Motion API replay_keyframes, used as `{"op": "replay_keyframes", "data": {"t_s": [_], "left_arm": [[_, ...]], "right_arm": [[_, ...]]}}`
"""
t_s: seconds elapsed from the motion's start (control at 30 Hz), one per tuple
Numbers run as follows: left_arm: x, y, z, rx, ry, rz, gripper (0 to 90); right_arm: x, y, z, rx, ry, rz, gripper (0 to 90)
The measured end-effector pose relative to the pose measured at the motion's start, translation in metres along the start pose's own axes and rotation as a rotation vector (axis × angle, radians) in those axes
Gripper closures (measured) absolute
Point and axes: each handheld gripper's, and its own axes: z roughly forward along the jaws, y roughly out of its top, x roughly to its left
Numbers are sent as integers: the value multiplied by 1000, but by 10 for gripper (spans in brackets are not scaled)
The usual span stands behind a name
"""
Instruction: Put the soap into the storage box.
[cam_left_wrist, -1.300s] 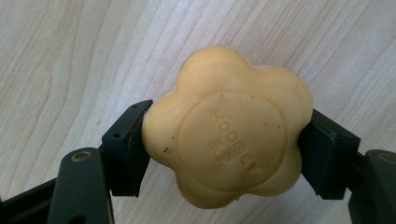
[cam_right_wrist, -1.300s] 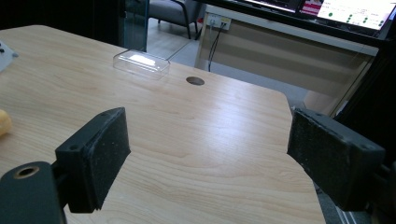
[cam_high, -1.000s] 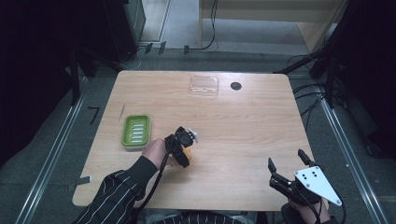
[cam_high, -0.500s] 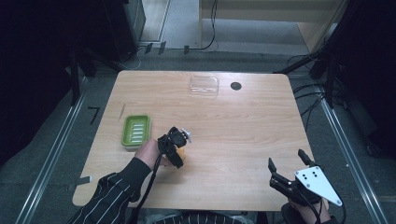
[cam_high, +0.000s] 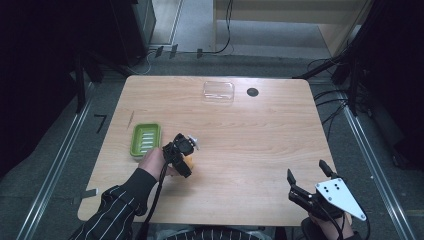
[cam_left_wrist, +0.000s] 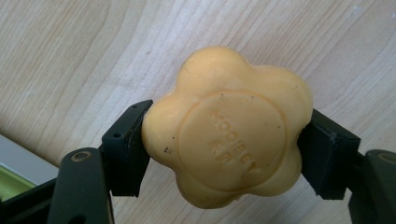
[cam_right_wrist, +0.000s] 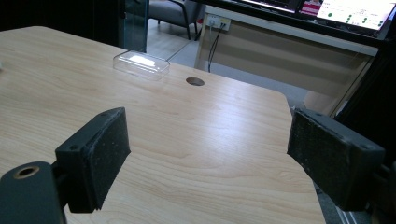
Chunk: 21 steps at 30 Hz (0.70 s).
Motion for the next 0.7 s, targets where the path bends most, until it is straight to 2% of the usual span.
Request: {"op": "replay_keyframes", "data": {"t_s": [0.7], "left_arm": [[21, -9, -10, -40, 22, -64, 279]], "right_arm": [[0, 0, 0, 0, 1, -1, 133]]}}
